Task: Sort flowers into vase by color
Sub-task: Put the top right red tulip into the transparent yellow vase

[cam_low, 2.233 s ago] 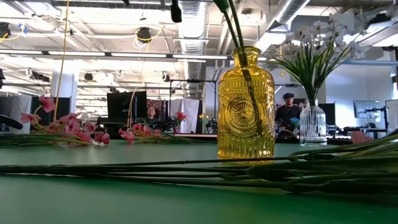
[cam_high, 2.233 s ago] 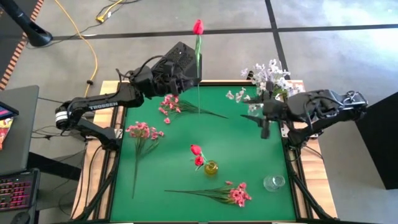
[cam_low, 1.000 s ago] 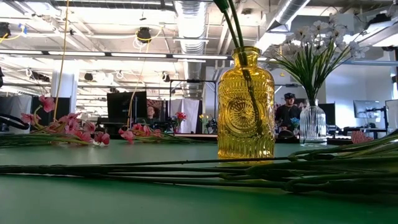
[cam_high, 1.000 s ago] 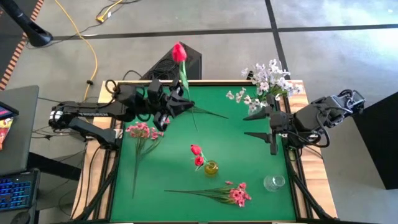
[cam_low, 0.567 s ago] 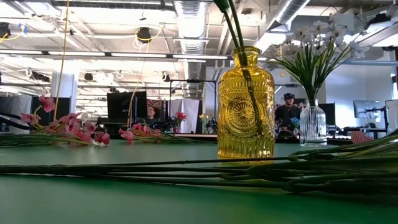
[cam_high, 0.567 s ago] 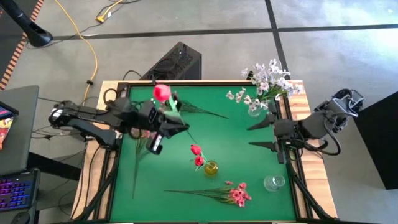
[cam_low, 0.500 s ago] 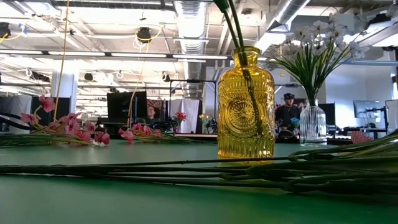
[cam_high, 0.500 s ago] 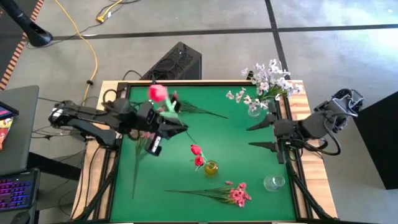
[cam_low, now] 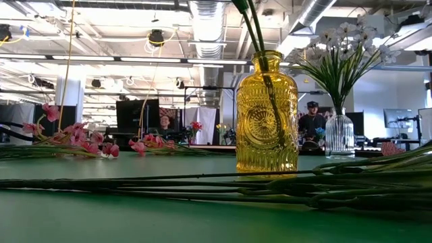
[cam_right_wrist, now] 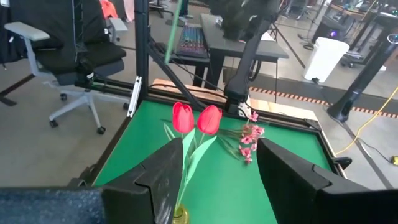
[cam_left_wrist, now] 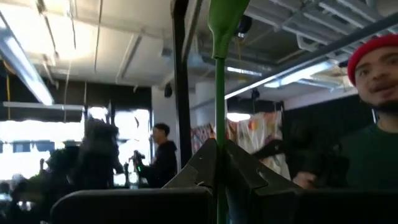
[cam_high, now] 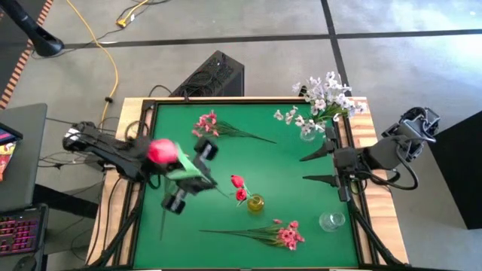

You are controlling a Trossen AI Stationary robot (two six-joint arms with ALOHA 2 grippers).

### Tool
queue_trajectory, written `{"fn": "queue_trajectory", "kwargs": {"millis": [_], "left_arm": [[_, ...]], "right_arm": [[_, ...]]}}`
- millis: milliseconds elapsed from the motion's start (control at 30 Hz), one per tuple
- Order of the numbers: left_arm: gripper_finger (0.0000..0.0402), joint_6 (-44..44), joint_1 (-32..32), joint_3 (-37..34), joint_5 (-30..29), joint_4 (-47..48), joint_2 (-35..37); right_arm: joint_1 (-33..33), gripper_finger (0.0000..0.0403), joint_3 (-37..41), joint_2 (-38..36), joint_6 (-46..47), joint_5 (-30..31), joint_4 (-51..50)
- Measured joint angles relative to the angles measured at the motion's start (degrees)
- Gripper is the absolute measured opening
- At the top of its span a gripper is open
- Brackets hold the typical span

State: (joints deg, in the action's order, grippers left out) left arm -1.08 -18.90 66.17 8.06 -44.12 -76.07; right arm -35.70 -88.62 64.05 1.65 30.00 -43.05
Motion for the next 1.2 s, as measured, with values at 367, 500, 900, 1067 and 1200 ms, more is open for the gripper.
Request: {"fn": "queue_trajectory", "kwargs": {"millis": [367, 500, 900, 1067, 1200], "left_arm": [[0.0000, -0.05, -3.23, 1.51, -5.54, -8.91, -9.35], [0.0000, 2.40, -2.34, 6.15, -4.16, -6.38, -10.93], [0.0000, -14.72, 13.90, 17.72, 2.32, 18.09, -11.02], [0.0000, -17.66, 17.80, 15.81, 9.42, 17.80, -11.87], [0.0000, -13.72, 18.92, 15.43, 10.51, 17.36, -14.27]], "right_arm": [[-0.88, 0.0230, 0.00, 0.00, 2.19, -0.14, -1.79], [-3.66, 0.0230, 0.00, 0.01, 7.74, -0.15, -2.18], [-12.29, 0.0230, 0.96, 1.93, 17.93, 9.42, -0.60], [-15.86, 0.0230, 0.98, 2.47, 19.54, 10.56, 1.73], [-19.58, 0.0230, 1.03, 2.91, 19.04, 12.11, -0.23]]}}
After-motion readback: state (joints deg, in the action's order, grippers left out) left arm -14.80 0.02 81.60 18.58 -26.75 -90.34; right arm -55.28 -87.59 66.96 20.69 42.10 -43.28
